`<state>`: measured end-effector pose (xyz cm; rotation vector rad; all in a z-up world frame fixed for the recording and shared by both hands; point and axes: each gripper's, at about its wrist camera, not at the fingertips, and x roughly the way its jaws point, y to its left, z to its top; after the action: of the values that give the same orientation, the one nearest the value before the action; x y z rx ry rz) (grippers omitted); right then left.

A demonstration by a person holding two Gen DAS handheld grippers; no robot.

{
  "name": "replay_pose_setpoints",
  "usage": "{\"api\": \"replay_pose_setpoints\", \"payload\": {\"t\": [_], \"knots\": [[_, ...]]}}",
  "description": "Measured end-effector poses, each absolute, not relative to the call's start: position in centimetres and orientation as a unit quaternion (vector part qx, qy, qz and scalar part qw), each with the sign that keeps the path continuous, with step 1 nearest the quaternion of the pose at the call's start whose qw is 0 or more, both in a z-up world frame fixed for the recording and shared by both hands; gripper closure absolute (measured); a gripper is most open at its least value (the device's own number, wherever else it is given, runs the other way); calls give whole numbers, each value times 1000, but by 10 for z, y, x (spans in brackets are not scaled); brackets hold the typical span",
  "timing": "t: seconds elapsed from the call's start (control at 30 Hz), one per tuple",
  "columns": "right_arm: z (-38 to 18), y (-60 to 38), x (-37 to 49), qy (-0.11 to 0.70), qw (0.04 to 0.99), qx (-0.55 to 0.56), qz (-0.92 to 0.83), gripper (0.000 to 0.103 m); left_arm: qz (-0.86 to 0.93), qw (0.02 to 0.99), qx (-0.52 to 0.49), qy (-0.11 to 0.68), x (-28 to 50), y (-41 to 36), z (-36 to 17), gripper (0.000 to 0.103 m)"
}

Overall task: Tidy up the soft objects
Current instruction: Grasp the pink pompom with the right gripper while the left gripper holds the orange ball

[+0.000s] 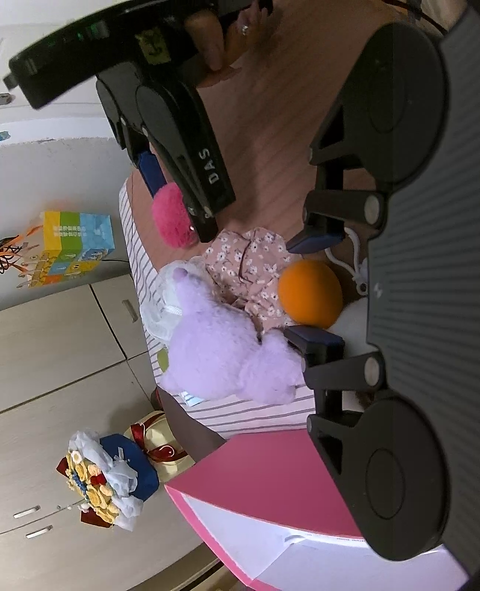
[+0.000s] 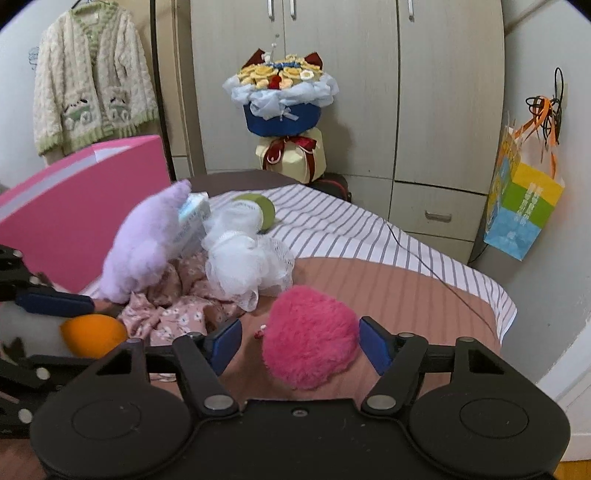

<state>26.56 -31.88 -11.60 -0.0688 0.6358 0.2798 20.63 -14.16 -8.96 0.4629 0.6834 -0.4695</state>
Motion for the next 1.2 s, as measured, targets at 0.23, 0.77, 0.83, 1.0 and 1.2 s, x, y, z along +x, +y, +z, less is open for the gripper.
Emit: {"api": "replay_pose_setpoints", "payload": {"t": [0.23, 0.77, 0.83, 1.0, 1.2], "knots": [[-126, -323, 273, 327, 936, -5, 126, 42, -226, 885, 226, 338, 210, -149, -96, 51], [-122, -329, 245, 318, 941, 32, 111, 50, -209, 908, 149, 332, 209, -138, -86, 66], [-121, -329, 240, 319, 941, 37, 110, 50, -210, 910, 142, 329, 206, -136, -84, 67], [-119, -328, 225, 321, 942, 35, 88, 50, -217, 913, 115, 327, 197, -130, -76, 67], [-114, -323, 200, 318, 944, 30, 76, 50, -227, 918, 80, 316, 183, -121, -66, 67]]}}
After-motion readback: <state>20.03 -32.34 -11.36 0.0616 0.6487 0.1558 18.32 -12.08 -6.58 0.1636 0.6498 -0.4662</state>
